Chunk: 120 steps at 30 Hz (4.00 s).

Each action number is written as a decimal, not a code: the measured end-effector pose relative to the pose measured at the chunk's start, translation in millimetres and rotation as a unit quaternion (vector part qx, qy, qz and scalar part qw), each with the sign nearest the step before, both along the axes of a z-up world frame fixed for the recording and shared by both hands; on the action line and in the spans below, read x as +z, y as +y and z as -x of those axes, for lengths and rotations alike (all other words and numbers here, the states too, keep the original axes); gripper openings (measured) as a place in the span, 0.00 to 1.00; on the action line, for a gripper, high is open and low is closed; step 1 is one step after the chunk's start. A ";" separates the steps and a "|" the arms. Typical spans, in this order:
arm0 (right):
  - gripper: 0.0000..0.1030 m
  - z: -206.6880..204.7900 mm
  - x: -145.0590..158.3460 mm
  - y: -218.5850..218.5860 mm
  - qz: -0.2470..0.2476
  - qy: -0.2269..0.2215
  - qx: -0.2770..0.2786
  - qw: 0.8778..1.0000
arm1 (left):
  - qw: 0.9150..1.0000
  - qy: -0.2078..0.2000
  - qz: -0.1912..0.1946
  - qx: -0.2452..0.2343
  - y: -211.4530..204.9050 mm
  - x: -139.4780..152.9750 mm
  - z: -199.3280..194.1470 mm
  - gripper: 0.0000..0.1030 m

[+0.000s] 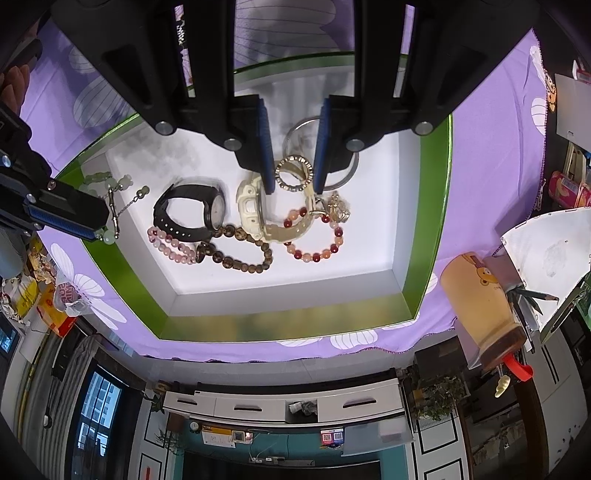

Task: Organize jewelry
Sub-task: 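Hold the gold ring in left tool and jade chain in right tool above the box, then open right tool to drop jade chain into box while left tool releases gold ring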

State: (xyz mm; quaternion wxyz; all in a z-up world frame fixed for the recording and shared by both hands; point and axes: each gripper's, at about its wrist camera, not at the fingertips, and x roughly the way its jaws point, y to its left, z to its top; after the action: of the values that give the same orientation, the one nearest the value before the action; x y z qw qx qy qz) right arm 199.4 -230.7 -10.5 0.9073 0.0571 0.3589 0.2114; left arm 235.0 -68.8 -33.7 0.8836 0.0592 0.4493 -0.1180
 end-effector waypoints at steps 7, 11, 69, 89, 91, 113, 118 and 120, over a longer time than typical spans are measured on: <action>0.07 -0.1 0.0 -0.2 0.001 0.002 0.000 1.000 | 1.000 0.005 -0.003 0.000 -1.4 -1.0 -1.2 0.20; 0.07 -1.3 -1.0 -0.1 -0.003 0.008 0.002 1.000 | 1.000 0.011 -0.006 0.000 -1.4 -2.3 -2.0 0.20; 0.07 -2.6 -2.4 0.4 -0.003 0.021 0.004 1.000 | 0.999 0.027 -0.020 -0.003 -5.6 -9.6 -2.4 0.20; 0.07 -2.1 -3.0 1.2 0.003 0.028 0.001 1.000 | 0.999 0.035 -0.024 -0.002 -3.9 -12.7 -2.5 0.20; 0.07 -2.1 -2.8 0.9 0.003 0.029 0.001 1.000 | 0.999 0.035 -0.024 -0.001 -3.2 -12.6 -2.9 0.20; 0.07 -3.5 -3.0 2.0 0.006 0.032 0.004 0.999 | 0.999 0.038 -0.028 -0.001 -2.7 -14.5 -4.1 0.20; 0.07 -4.2 -4.5 0.8 0.008 0.036 0.002 0.999 | 0.999 0.040 -0.029 0.000 -3.4 -15.4 -5.0 0.20; 0.07 -4.6 -4.2 0.1 0.007 0.037 0.000 0.999 | 0.999 0.039 -0.030 0.002 -3.3 -15.6 -5.1 0.20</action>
State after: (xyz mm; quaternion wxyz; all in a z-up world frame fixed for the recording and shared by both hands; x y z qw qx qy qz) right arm 204.0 -230.6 -14.7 0.8939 0.0587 0.3935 0.2065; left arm 240.1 -72.1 -49.4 0.8633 0.0799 0.4870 -0.1054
